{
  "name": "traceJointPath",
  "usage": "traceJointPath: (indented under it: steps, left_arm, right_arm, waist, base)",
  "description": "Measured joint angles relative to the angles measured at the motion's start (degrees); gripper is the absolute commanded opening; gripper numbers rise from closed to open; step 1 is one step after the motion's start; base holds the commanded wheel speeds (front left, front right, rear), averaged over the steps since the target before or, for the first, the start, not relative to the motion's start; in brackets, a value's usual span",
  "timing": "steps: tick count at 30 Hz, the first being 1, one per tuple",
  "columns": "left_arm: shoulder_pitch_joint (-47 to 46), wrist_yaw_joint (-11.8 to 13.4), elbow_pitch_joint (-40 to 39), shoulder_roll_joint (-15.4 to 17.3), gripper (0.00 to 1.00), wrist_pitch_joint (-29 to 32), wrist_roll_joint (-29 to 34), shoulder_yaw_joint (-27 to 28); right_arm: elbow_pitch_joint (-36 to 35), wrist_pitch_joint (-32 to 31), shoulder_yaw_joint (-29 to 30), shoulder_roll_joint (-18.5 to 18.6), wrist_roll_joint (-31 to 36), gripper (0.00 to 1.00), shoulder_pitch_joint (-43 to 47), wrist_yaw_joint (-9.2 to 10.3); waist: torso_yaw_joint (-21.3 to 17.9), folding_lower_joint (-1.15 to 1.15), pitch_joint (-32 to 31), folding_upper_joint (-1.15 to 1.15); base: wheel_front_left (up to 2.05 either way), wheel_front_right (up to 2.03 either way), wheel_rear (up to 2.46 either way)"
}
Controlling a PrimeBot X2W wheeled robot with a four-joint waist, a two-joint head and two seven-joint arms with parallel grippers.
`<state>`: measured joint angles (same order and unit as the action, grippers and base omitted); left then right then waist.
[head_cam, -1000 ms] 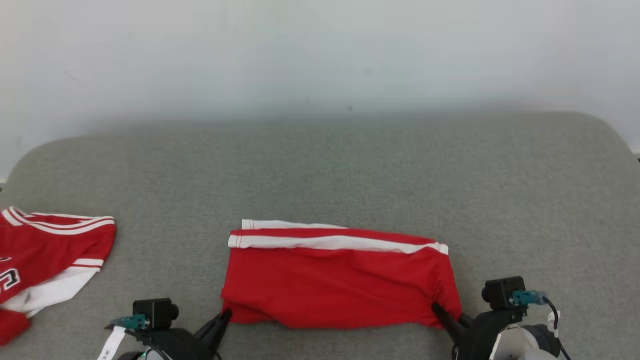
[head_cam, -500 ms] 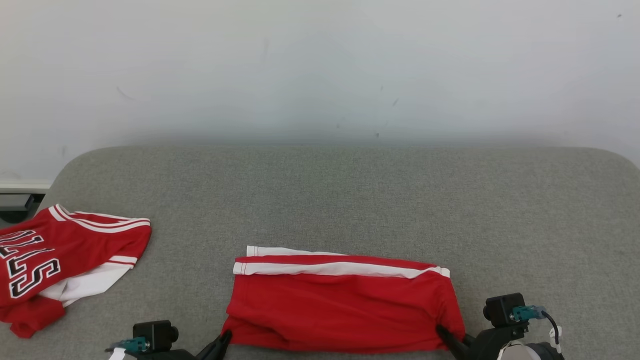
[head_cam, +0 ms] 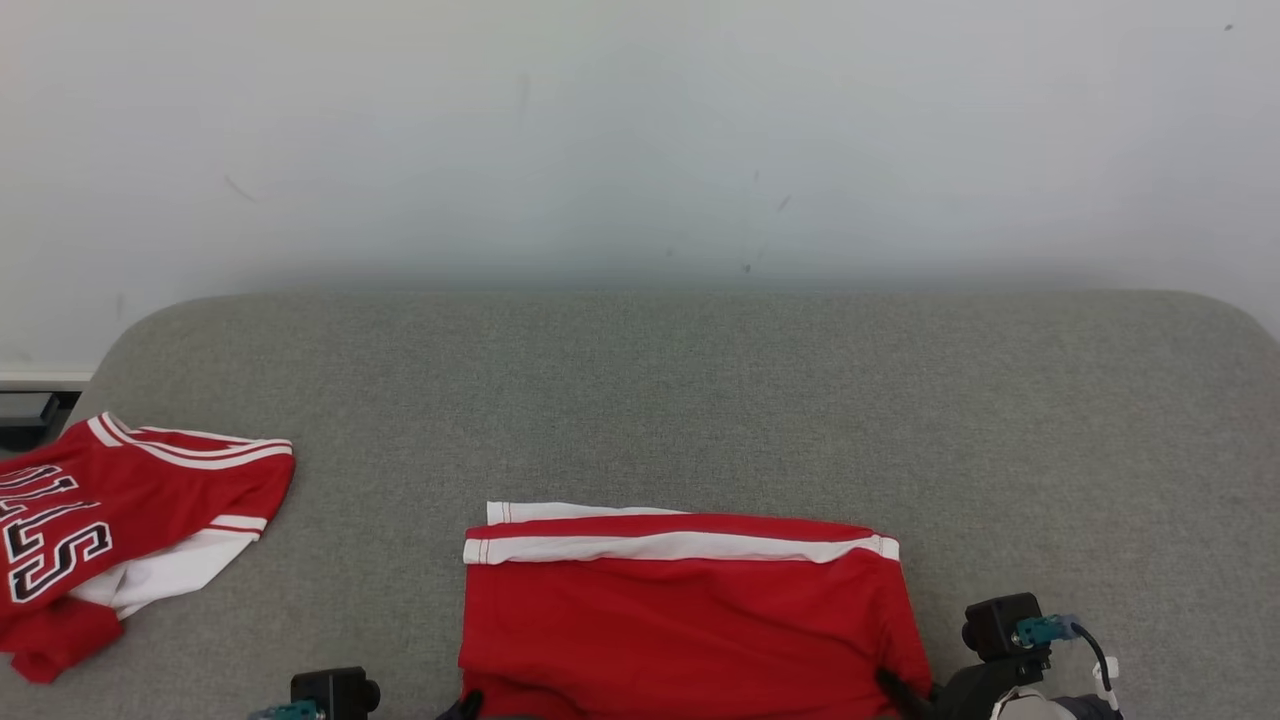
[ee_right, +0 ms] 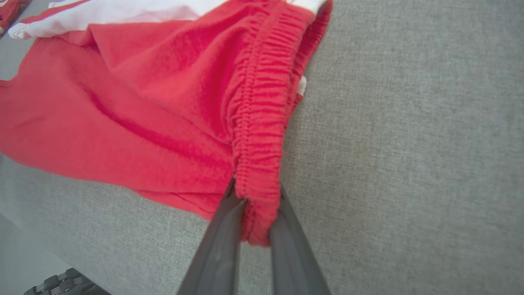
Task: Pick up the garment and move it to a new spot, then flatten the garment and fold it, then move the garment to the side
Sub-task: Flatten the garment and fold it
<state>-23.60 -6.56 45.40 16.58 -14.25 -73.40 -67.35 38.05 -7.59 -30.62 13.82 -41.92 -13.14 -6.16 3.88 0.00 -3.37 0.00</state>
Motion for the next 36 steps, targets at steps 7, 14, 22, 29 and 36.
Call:
traceJointPath:
  steps: [7,14,22,29,36]
  left_arm:
    - [-0.03,0.0,0.93,-0.18,1.0,0.0,0.52,1.1]
    - [-0.03,0.0,0.83,1.78,1.0,0.0,1.48,3.34]
    - [2.24,1.16,-2.83,4.59,1.0,0.0,3.7,7.19]
    - [2.18,6.84,-6.24,6.47,1.0,-0.01,8.99,11.8]
    - [2.46,12.18,-9.87,9.26,1.0,-0.01,16.06,14.88]
  right_arm:
    - [0.59,0.03,0.11,-0.42,-0.13,1.0,-0.37,-0.15]
    - [-0.53,1.29,1.59,0.13,-1.83,1.0,-0.28,-0.4]
    - [-6.31,3.79,3.27,2.13,-3.81,1.0,0.36,-0.49]
    - [-10.79,7.99,4.35,2.71,-2.93,1.0,0.9,-0.73]
    - [-12.99,12.99,5.45,2.74,-0.71,1.0,1.02,1.27]
  waist:
    - [-0.37,0.0,0.08,0.0]
    - [-0.62,0.0,-0.28,0.0]
    - [-0.77,0.0,-0.97,0.0]
    - [-0.72,0.0,-1.31,0.0]
    - [-0.75,0.0,-1.57,0.0]
  base:
    - [0.0,0.0,0.0]
    - [0.0,0.0,0.0]
    - [0.0,0.0,0.0]
    - [0.0,0.0,0.0]
    - [0.0,0.0,0.0]
